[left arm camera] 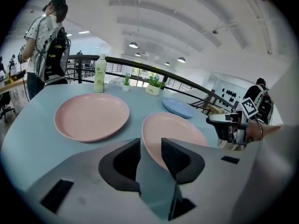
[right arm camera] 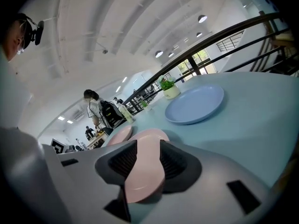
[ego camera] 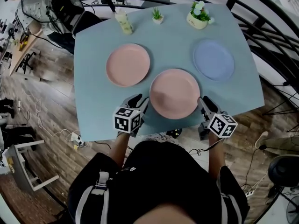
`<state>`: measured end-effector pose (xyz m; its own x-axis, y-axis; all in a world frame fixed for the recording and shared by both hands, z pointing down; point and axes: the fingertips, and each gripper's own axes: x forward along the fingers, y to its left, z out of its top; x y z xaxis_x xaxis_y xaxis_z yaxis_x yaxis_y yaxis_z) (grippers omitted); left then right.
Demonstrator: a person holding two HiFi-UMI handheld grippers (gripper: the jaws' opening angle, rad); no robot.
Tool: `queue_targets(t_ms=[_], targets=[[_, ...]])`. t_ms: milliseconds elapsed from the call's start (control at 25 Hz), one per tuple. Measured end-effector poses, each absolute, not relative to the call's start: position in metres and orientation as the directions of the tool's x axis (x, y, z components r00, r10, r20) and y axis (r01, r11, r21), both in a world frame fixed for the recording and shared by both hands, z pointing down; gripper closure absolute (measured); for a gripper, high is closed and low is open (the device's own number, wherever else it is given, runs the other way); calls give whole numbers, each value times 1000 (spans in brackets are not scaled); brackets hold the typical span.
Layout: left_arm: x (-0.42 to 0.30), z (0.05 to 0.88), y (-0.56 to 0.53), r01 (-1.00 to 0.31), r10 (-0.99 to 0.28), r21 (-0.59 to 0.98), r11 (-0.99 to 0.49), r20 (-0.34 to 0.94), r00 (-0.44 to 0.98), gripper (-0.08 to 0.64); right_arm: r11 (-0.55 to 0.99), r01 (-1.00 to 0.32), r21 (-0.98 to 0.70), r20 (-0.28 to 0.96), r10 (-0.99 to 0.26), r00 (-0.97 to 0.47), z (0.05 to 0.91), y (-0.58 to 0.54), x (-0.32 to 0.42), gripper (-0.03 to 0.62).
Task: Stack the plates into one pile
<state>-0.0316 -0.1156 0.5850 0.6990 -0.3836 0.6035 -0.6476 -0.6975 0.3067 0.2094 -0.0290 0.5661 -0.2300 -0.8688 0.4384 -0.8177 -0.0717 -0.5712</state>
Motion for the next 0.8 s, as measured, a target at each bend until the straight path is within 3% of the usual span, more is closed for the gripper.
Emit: queue_targets(t_ms=[360, 800], targets=[[-18, 623, -107, -627, -287, 369, -686, 655, 699, 436, -214, -804, -554, 557, -814, -167, 615, -17, 221, 439], [-3, 642, -93, -611, -233, 408, -678, 670, 705, 436, -246, -811, -531, 618, -767, -172, 639, -7, 207, 439]])
